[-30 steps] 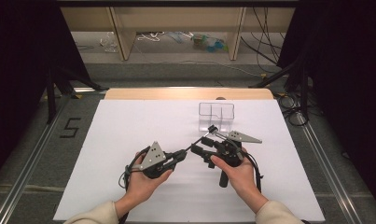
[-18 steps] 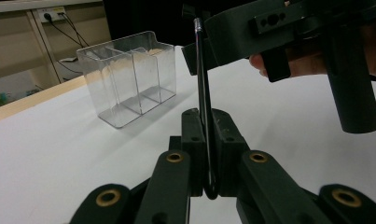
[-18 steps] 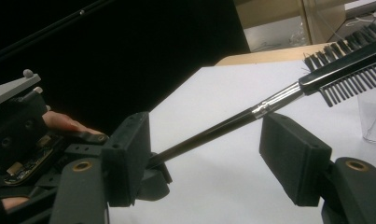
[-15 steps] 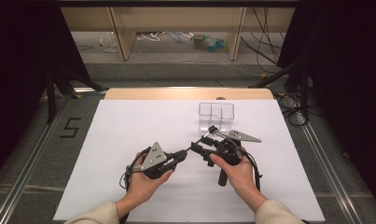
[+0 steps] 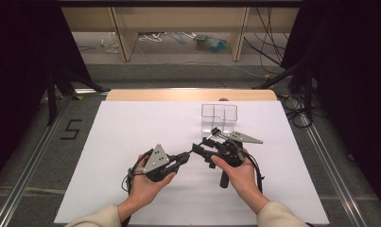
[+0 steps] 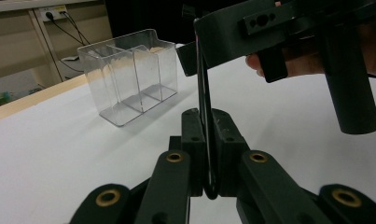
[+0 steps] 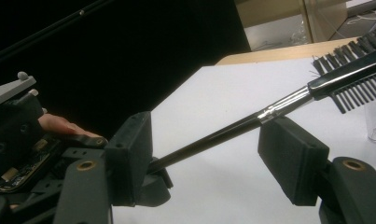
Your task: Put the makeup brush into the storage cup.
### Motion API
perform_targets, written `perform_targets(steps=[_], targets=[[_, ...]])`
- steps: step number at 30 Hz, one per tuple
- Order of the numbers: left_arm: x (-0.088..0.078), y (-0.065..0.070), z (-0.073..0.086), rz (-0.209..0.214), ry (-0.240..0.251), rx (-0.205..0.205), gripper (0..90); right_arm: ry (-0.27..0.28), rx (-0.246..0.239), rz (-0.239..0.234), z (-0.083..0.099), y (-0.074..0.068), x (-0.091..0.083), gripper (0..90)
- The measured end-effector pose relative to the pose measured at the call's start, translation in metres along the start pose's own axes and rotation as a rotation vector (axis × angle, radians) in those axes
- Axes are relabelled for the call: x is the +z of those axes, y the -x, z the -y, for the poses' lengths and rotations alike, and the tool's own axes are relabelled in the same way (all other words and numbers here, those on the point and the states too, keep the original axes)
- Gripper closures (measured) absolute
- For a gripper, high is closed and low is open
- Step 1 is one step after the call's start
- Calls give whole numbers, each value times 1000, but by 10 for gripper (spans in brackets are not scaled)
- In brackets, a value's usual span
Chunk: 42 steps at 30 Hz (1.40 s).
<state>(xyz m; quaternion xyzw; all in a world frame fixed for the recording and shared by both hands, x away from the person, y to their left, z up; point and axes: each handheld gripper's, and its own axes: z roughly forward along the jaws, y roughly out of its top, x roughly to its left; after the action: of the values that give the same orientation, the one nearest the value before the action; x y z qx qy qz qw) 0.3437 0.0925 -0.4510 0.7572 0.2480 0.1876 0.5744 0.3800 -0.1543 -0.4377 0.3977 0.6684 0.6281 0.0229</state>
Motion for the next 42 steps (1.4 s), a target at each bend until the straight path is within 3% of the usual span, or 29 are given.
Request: perform_targets(steps=[11,27,34,42], targets=[[1,0,1,-2,-8,-3,848,8,16,-3,0,1,2,417],[3,1,3,-6,-28,18,847,31,49,-4,-1,6,-2,644],[6,3,6,-6,-49,22,844,40,55,-17,-2,5,-3,693],[10,3,9,7,-79,28,839,35,57,-65,-4,2,-3,778]])
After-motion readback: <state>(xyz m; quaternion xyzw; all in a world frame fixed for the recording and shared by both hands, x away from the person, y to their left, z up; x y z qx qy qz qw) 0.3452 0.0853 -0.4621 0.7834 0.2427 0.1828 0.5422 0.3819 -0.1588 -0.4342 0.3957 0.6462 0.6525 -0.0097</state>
